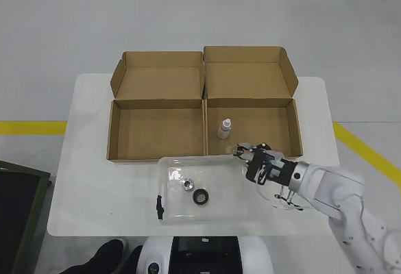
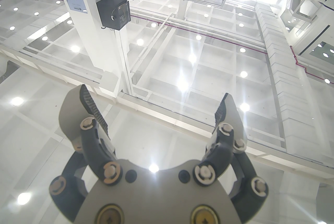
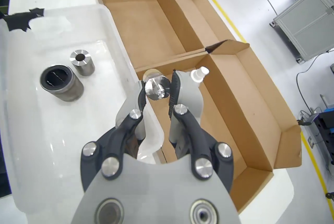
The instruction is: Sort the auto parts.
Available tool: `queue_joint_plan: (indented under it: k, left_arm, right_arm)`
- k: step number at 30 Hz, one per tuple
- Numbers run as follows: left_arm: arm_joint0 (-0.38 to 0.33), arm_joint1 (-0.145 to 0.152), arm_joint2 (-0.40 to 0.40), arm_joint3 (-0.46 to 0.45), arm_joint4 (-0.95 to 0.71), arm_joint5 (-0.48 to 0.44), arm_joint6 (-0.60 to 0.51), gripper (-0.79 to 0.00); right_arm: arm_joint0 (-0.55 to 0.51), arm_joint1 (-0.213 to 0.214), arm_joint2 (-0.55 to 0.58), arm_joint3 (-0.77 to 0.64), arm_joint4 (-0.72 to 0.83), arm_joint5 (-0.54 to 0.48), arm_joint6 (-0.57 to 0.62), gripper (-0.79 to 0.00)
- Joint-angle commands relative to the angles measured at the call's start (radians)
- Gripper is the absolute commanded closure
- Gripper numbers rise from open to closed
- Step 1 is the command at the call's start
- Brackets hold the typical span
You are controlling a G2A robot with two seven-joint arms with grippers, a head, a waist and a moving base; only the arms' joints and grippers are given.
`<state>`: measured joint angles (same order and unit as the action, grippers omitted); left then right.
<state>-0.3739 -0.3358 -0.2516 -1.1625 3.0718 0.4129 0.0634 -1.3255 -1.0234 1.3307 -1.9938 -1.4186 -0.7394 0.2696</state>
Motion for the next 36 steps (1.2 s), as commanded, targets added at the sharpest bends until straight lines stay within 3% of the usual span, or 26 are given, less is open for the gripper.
queue_joint_plan:
  k: [1,11,25,36]
  left_arm:
    - [0.0,0.0,0.0,0.0,0.0,0.0,0.0,-0.785]
    - [0.0,0.0,0.0,0.0,0.0,0.0,0.0,-0.785]
    - [0.0,0.0,0.0,0.0,0.0,0.0,0.0,-0.785]
    - [0.0,0.0,0.0,0.0,0.0,0.0,0.0,-0.785]
  right_arm:
    - [0.021,0.0,-0.001,0.023,-0.01,0.007,0.016,0.0]
    - [0.153,-0.006,-0.053,0.145,-0.075,0.006,0.104,0.0]
    - [0.377,-0.036,-0.215,0.363,-0.124,-0.059,0.16,0.0]
    - [0.465,-0.055,-0.293,0.481,-0.136,-0.08,0.171,0.0]
